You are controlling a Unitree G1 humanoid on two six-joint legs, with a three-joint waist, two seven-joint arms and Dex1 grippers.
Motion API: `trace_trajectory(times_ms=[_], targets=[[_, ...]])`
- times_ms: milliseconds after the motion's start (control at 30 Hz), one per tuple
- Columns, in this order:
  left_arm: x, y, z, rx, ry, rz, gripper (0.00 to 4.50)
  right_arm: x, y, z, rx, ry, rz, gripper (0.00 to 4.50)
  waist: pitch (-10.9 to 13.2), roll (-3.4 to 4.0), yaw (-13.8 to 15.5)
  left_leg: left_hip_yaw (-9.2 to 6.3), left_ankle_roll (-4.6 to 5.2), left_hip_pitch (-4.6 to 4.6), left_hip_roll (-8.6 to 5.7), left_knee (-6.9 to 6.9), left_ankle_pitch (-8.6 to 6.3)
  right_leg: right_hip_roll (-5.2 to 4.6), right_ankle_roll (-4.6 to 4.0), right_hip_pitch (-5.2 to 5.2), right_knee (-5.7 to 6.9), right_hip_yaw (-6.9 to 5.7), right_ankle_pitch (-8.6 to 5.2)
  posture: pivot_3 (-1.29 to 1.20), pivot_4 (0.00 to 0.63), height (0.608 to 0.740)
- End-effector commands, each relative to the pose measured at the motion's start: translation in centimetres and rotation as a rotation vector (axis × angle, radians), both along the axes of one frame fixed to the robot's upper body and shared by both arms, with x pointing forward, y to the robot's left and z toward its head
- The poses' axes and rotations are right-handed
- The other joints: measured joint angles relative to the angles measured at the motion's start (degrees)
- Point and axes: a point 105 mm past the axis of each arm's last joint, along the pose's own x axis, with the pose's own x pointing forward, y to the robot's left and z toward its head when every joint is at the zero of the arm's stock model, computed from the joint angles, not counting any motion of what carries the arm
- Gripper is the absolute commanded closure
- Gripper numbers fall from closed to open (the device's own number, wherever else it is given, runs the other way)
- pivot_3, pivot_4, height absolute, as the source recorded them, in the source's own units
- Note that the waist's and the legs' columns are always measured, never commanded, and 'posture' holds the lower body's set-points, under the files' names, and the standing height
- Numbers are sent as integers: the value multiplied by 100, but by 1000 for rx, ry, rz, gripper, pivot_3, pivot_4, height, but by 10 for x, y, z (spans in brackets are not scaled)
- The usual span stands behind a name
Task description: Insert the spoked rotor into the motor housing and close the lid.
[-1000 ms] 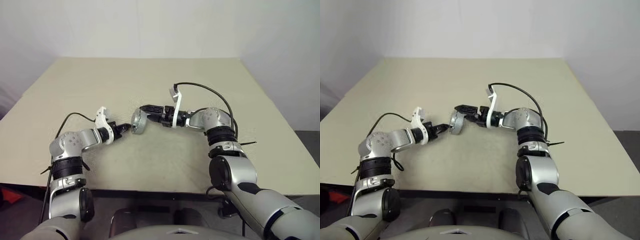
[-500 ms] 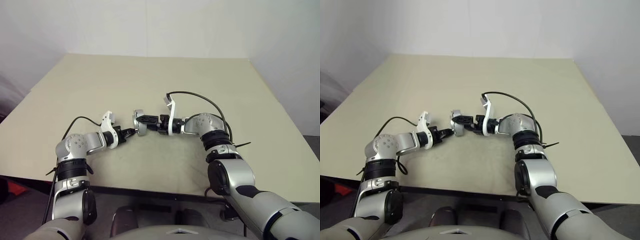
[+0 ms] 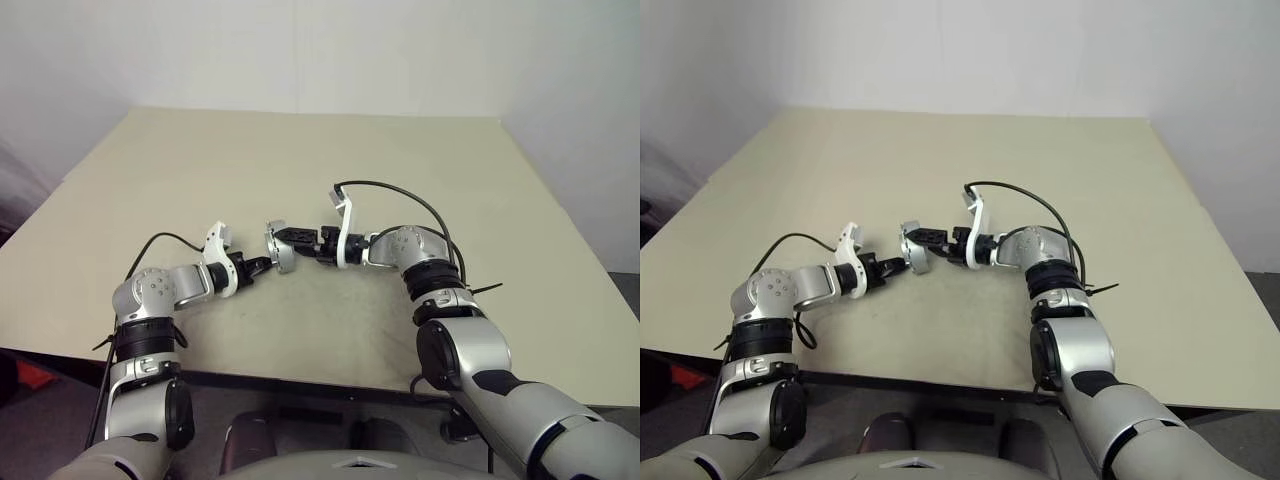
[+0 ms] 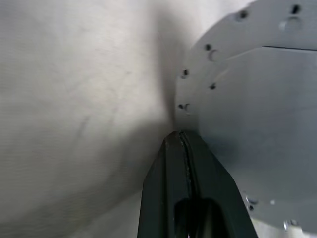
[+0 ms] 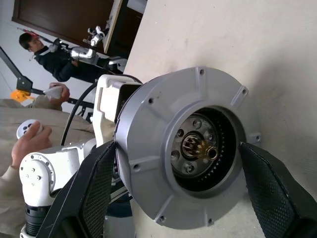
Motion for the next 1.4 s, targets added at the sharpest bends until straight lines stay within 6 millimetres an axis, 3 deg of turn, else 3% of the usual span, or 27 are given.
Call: trace_trajectory(times_ms=[33, 233, 767, 1400], targets=[[2, -14, 37, -117, -145, -59, 4500, 3, 2, 11, 12, -48, 7, 24, 3, -4, 4, -1, 0, -2, 0, 2, 0, 0, 0, 0, 0, -2, 0, 0, 0, 740], [-2, -16, 52, -166, -202, -84, 4500, 4, 0, 10, 6, -55, 4, 24, 6, -9, -29, -2, 0, -2, 4, 7, 0, 1, 0, -2, 3, -5, 0, 0, 0, 740], [-7, -17, 55, -184, -215, -100, 4500, 8, -3, 8, -17, -72, -24, 24, 6, -9, -20, -2, 1, -4, 4, 19, 0, 1, 0, -4, 10, -4, 1, 0, 0, 740], [-20, -13, 59, -207, -214, -140, 4500, 19, -59, -16, -297, -218, -65, 24, 6, -10, 24, -4, 25, -12, 0, 86, -15, -10, 10, 17, 20, -3, 8, 0, 0, 740]])
